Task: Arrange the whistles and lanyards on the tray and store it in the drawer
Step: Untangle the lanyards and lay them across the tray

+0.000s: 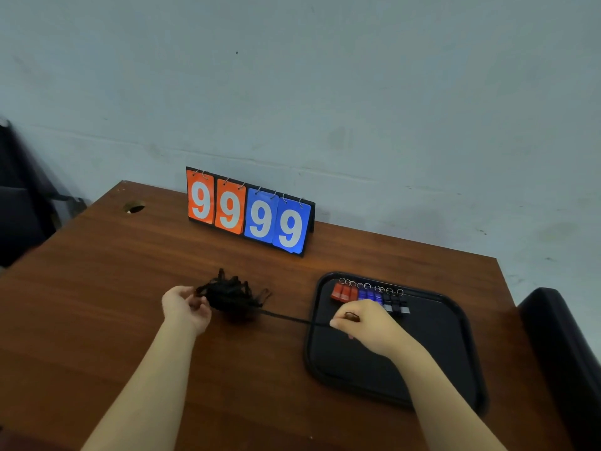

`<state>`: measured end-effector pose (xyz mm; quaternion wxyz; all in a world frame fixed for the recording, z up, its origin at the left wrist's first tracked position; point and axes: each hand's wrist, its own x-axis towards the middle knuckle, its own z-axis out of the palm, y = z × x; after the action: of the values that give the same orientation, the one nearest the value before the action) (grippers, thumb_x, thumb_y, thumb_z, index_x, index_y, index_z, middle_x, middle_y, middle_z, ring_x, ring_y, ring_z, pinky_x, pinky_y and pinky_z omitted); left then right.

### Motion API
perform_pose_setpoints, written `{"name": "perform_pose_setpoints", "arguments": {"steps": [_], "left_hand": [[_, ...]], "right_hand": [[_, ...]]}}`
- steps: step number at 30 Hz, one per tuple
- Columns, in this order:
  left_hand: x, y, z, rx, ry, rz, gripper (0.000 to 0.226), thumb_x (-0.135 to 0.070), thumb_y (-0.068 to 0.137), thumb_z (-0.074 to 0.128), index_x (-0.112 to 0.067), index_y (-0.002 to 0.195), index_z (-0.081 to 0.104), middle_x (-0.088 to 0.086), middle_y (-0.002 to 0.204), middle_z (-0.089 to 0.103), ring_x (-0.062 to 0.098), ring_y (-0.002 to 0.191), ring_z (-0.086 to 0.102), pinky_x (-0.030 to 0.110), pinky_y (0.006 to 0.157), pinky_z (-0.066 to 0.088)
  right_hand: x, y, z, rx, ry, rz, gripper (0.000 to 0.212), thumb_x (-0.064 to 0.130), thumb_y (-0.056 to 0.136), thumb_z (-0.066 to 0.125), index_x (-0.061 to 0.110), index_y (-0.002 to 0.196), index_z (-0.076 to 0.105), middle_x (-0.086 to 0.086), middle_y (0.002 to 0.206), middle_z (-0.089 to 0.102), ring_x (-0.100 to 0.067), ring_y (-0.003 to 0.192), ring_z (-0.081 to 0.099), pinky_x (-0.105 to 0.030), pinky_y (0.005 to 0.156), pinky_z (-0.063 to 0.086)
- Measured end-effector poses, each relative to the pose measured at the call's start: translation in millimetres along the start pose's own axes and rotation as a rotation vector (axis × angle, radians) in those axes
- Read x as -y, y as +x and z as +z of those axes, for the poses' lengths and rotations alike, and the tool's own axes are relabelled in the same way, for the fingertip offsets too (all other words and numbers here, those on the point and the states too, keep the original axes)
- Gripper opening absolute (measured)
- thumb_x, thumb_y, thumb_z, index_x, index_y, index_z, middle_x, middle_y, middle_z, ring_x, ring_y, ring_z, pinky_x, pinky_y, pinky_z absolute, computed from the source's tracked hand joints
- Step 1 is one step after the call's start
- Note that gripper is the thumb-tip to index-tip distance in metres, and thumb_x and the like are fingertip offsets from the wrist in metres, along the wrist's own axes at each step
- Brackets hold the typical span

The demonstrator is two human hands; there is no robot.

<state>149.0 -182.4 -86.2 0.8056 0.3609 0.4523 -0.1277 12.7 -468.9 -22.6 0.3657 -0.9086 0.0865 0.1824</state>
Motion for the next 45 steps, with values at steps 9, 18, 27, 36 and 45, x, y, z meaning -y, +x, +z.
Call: {"name": "perform_pose_setpoints", "arguments": {"steps": [9,18,27,36,45], "left_hand": [[75,0,-25,0.049,0.786,0.750,0.019,-0.004,0.087,0.056,-0.016,0.102,0.055,0.012,0.110,0.059,0.027,0.091,0.059,0.035,0.073,0.048],[107,11,-14,0.100,1.530,1.376,0.004,-0.021,0.080,0.075,-0.019,0.082,0.072,0.003,0.109,0.067,0.029,0.109,0.060,0.059,0.102,0.034],[63,-1,0,-0.121,1.163,1.152,0.018,-0.005,0.087,0.057,-0.016,0.099,0.053,0.002,0.097,0.060,0.027,0.093,0.060,0.050,0.102,0.035],[122,-5,12,0.283,1.752,1.431,0.019,-0.042,0.082,0.057,-0.023,0.086,0.055,-0.007,0.089,0.058,0.020,0.094,0.060,0.041,0.095,0.037],[69,17,-2,-0.210,0.498,0.258,0.027,-0.014,0.097,0.046,-0.002,0.119,0.056,0.016,0.097,0.064,0.031,0.086,0.063,0.040,0.069,0.051]], "right_hand": [[20,-3,20,-0.078,0.260,-0.064,0.016,0.026,0.096,0.059,0.020,0.098,0.073,0.014,0.083,0.069,0.008,0.079,0.062,-0.007,0.067,0.044],[61,-20,-3,-0.205,0.735,-0.297,0.023,0.012,0.097,0.053,0.019,0.089,0.074,0.014,0.047,0.054,0.000,0.045,0.050,-0.016,0.064,0.042],[40,-9,-47,-0.489,1.162,-0.133,0.023,0.019,0.099,0.051,0.018,0.087,0.070,0.003,0.059,0.053,-0.005,0.041,0.033,-0.018,0.040,0.030],[92,-13,-16,-0.050,0.894,-0.332,0.029,0.008,0.100,0.048,0.022,0.120,0.064,0.009,0.046,0.042,-0.005,0.040,0.033,-0.017,0.046,0.035],[93,-22,-55,-0.106,0.623,-0.387,0.052,0.007,0.098,0.050,0.033,0.143,0.042,0.006,0.041,0.042,-0.004,0.039,0.036,-0.015,0.052,0.036]]}}
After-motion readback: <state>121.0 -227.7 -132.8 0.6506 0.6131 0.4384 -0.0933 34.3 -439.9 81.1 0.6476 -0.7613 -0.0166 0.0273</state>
